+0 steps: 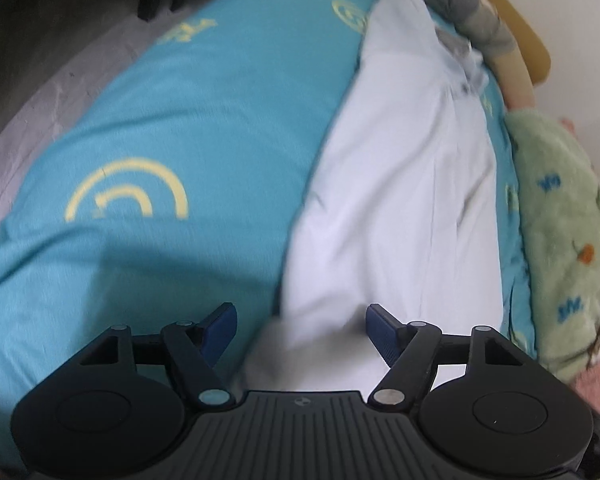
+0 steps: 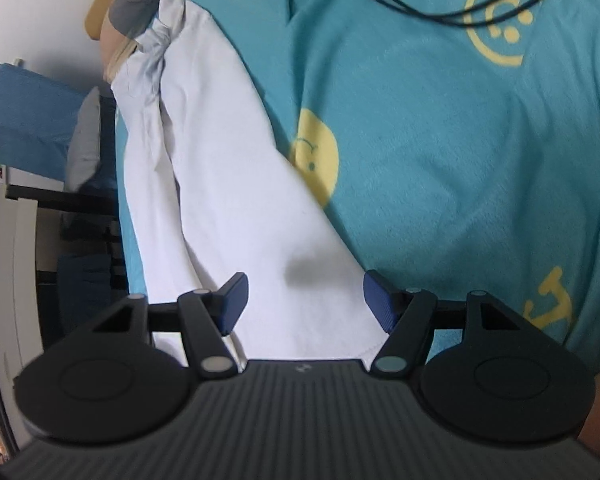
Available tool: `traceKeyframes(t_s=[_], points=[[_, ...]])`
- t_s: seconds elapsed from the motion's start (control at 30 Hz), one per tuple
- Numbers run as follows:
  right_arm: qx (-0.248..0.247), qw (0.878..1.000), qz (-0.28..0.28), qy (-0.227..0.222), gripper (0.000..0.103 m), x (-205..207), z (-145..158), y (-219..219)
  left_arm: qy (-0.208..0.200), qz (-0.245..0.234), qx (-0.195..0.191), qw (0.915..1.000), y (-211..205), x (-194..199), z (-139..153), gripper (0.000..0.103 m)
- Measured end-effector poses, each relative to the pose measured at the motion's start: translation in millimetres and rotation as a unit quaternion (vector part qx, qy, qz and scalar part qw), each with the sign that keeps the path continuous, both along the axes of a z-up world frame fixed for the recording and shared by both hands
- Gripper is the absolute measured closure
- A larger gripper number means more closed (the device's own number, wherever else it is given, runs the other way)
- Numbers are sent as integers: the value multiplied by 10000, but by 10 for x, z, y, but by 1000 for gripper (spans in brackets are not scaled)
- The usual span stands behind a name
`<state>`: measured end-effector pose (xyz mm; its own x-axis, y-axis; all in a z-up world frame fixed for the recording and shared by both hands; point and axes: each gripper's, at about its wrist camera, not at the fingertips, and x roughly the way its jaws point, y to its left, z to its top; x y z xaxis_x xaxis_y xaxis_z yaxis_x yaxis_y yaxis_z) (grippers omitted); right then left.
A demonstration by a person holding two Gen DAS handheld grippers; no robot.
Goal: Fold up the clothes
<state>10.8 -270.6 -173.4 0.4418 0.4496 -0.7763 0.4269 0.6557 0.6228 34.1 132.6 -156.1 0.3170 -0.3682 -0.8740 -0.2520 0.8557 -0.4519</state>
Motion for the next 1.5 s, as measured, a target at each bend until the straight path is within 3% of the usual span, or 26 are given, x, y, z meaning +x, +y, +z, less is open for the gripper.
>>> traceKeyframes(t_s=[0.1,0.17,0.23,0.3,0.4,0.53,0.63,0.73,0.83,0.9,0.93,0.97,1.0,1.03,1.07,1.1,1.13,1.17,1.33,1.5], points=[[-60,9999,87,-32,38,-15,-8,11,106,-241,-56,9996,-102,-104,14,41],[-2,9999,152,-24,37,-29,-3,18,154,-332,-87,9993,-146,-161,30,55],[278,9993,266,-26,37,-54,1,38,179,-318,-124,9993,-146,-201,45,64],[559,9974,425,-129,36,-80,33,67,163,-230,-119,9995,-119,-225,58,65],[330,9986,275,-306,38,-142,137,26,87,-99,-33,9999,-79,-250,86,65],[-205,9993,-215,-220,36,-180,171,-88,22,72,179,9998,-46,-274,113,44],[-508,9986,-85,117,36,-117,54,-24,97,141,468,9988,-78,-230,83,21],[-791,9957,478,52,18,-44,40,158,213,55,610,9979,-81,-151,24,17],[-587,9939,933,45,17,-20,23,281,209,-102,574,9981,-137,-138,21,20],[-500,9893,1373,5,18,-20,41,408,203,-278,484,9982,-177,-153,29,33],[-553,9852,1620,-27,18,-25,60,492,210,-366,456,9981,-199,-168,36,47],[-753,9800,1840,-55,21,-36,79,587,222,-445,433,9978,-220,-184,43,65],[-951,9739,2058,-83,26,-46,98,682,236,-463,439,9977,-227,-200,51,74],[-1149,9669,2275,-111,37,-56,118,777,252,-443,464,9976,-225,-215,61,88],[-1338,9613,2405,-127,56,-64,137,841,241,-394,434,9980,-208,-228,76,93],[-1509,9602,2347,-115,66,-64,155,837,178,-310,340,9988,-174,-244,110,94],[-1615,9602,2275,-125,83,-67,179,820,93,-217,226,9995,-135,-261,153,96],[-1578,9631,2174,-184,90,-76,214,770,-5,-117,84,9999,-92,-281,202,96],[-1309,9727,1783,-698,96,-149,499,602,-512,213,-725,9958,49,-383,558,97],[-1078,9727,1478,-1427,97,-197,1107,442,-1079,343,-1193,9864,46,-363,1141,98]])
